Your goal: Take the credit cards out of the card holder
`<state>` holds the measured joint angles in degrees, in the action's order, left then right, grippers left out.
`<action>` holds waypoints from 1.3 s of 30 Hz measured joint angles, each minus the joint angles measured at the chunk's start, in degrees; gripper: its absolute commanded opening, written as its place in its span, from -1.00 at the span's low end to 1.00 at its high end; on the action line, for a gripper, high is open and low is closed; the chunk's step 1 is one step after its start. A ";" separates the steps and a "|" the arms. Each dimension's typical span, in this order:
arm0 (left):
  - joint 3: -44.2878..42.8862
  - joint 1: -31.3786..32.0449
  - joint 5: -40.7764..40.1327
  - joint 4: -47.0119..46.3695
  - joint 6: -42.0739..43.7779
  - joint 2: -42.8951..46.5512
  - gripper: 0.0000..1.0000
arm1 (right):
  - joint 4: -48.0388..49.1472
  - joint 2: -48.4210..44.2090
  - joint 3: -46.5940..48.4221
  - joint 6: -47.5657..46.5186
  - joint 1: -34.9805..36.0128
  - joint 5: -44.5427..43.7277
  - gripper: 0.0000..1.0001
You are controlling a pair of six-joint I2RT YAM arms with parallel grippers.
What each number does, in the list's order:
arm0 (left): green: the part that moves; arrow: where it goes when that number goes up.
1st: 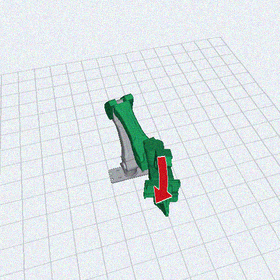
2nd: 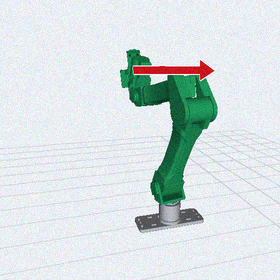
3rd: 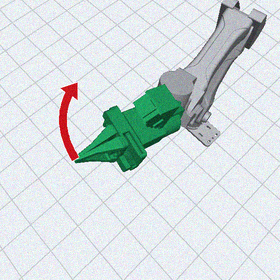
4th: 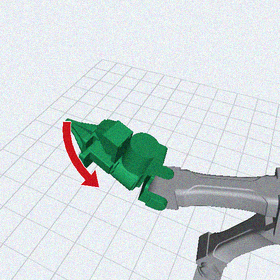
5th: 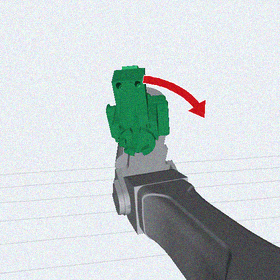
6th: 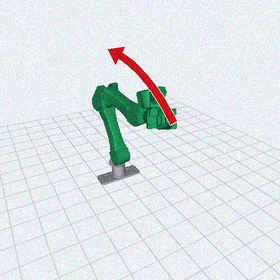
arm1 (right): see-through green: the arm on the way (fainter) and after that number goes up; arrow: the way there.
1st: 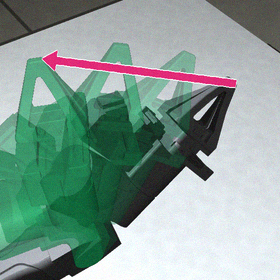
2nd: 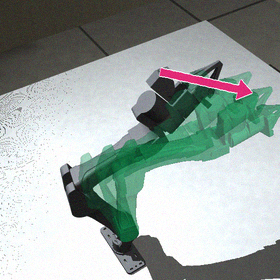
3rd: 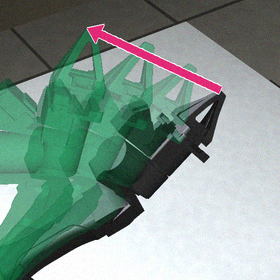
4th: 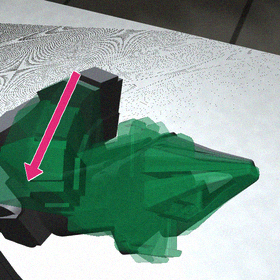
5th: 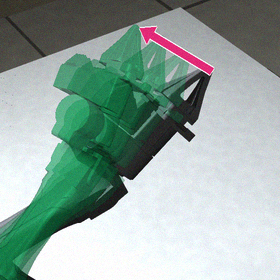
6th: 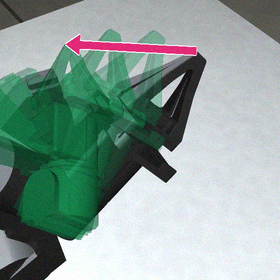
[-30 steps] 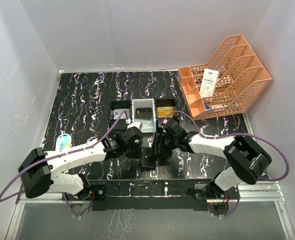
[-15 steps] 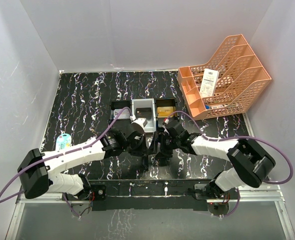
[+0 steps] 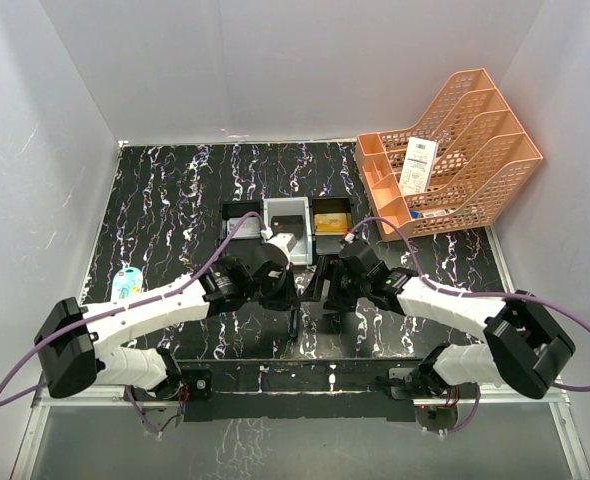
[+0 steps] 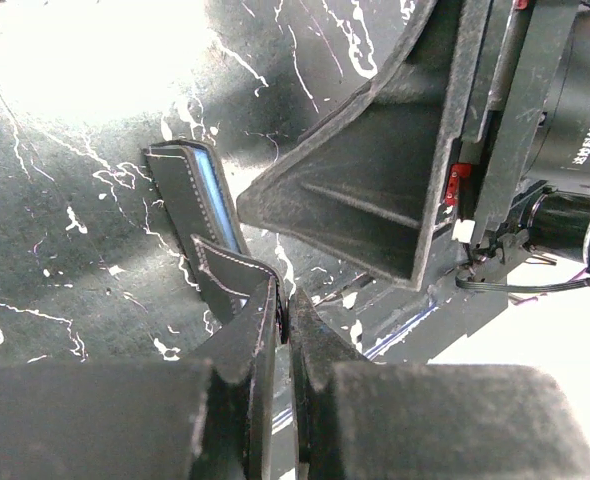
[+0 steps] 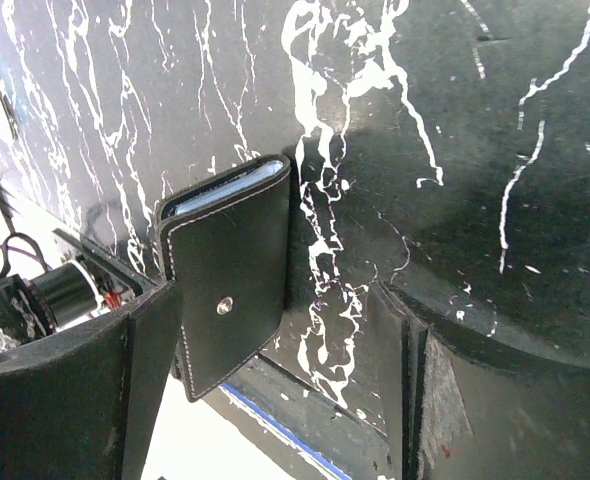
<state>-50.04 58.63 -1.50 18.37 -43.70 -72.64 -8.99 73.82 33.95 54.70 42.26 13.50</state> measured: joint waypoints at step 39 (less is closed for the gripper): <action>12.17 0.00 -17.00 15.45 -9.33 6.99 -1.00 | 0.15 3.52 0.02 0.87 0.00 3.17 -0.03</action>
<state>-37.87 58.63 -18.50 33.82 -53.04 -65.65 -8.84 77.34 33.98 55.57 42.26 16.67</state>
